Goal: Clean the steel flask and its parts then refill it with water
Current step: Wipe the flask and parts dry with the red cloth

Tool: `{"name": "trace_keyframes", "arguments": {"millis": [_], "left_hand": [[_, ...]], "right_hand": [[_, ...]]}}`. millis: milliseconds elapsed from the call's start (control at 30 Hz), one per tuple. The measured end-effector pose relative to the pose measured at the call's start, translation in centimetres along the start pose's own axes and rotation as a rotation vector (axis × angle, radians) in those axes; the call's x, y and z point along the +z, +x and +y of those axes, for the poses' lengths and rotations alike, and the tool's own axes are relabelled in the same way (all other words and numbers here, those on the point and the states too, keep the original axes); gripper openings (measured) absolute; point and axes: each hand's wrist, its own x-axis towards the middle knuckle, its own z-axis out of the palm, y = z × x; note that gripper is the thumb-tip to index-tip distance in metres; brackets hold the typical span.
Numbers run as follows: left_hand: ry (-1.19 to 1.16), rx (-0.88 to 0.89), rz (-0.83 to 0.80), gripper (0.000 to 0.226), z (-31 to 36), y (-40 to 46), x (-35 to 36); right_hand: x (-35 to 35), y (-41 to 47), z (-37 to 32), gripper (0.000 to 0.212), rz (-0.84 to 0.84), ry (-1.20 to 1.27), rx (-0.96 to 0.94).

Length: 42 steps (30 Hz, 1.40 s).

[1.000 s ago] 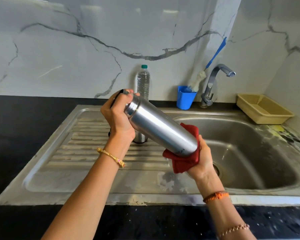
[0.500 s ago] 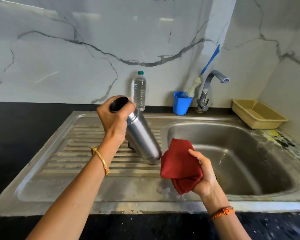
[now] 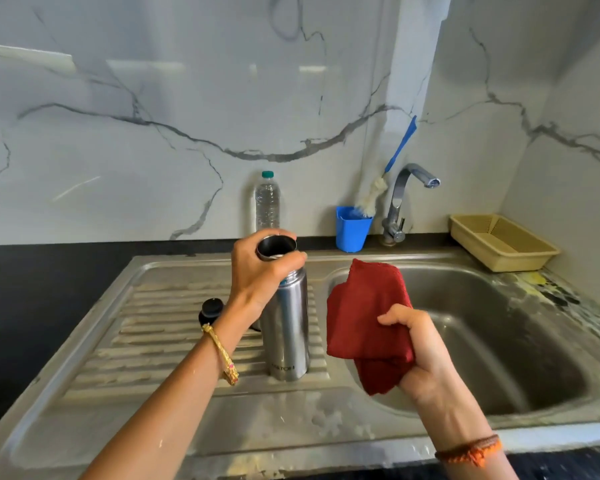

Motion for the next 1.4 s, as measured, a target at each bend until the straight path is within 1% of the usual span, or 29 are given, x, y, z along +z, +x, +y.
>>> {"name": "trace_keyframes", "arguments": {"millis": [67,133,200,267,333,433,500,533,633,667,733,833,900,967,1033,1067,1133,1200,1233,1267,1300,1400], "left_hand": [[0.003,0.046,-0.054,0.037,-0.2,0.1,-0.2],[0.026,0.091,-0.12,0.049,-0.5,-0.1,-0.5],[0.039,0.094,-0.152,0.047,-1.0,-0.4,-0.8],[0.064,0.081,-0.161,0.042,-1.4,-0.5,-1.0],[0.031,0.047,-0.173,0.043,-1.5,-0.4,-1.2],[-0.043,0.01,-0.189,0.044,-1.3,0.0,-1.6],[-0.029,0.008,-0.208,0.044,-1.1,0.2,-2.0],[-0.024,0.005,-0.219,0.042,-1.1,0.3,-2.2],[-0.051,-0.012,-0.275,0.036,-0.7,0.0,-2.1],[-0.054,-0.014,-0.297,0.036,-0.6,-0.2,-2.0],[-0.062,-0.024,-0.324,0.035,-0.7,-0.4,-2.0],[-0.014,-0.063,-0.335,0.032,-0.7,-0.3,-2.3],[0.01,-0.078,-0.329,0.032,-0.5,-0.2,-2.5],[0.005,-0.087,-0.32,0.031,-0.1,-0.2,-2.4],[0.023,-0.101,-0.363,0.025,0.1,-0.5,-2.0],[0.04,-0.105,-0.379,0.024,0.2,-0.7,-1.5],[0.084,-0.095,-0.336,0.036,0.0,-1.3,-0.7],[0.224,-0.043,-0.242,0.058,-0.5,-1.3,-0.4],[0.291,-0.023,-0.218,0.064,-0.9,-1.1,-0.4],[0.308,-0.013,-0.209,0.065,-1.1,-0.9,-0.5],[0.289,-0.013,-0.208,0.062,-1.3,-0.7,-0.8],[0.173,-0.05,-0.186,0.062,-1.1,-0.6,-1.1]], "right_hand": [[1.6,-0.2,-0.3,0.044,0.017,-0.209,-0.291],[3.2,-0.2,-0.4,0.054,0.058,-0.448,-0.613],[3.8,0.5,0.0,0.057,0.105,-0.668,-0.861],[4.1,1.2,1.0,0.057,0.152,-0.853,-0.985],[4.8,1.6,2.5,0.054,0.175,-1.026,-1.042],[5.2,2.0,4.9,0.056,0.244,-1.287,-1.133],[5.1,2.5,4.8,0.055,0.251,-1.293,-1.13],[5.1,2.9,4.1,0.055,0.23,-1.238,-1.066],[5.4,4.6,1.7,0.059,0.149,-1.062,-0.71],[5.5,4.7,1.3,0.063,0.139,-1.015,-0.663],[5.9,3.6,1.7,0.066,0.16,-0.962,-0.706],[5.8,1.4,3.5,0.065,0.219,-0.983,-0.827],[5.5,1.0,4.0,0.065,0.228,-0.999,-0.866],[5.2,2.1,3.2,0.061,0.217,-1.001,-0.789],[5.2,2.8,2.4,0.062,0.194,-0.994,-0.673],[5.1,2.8,2.3,0.064,0.187,-0.998,-0.672],[5.3,2.0,3.1,0.064,0.205,-1.039,-0.755],[5.3,1.2,4.1,0.065,0.24,-1.06,-0.889],[5.1,1.1,4.2,0.064,0.25,-1.077,-0.944],[5.0,1.3,4.1,0.063,0.254,-1.096,-0.964],[4.9,1.6,3.6,0.062,0.252,-1.101,-0.941],[5.2,2.6,1.9,0.061,0.175,-1.052,-0.756]]}}
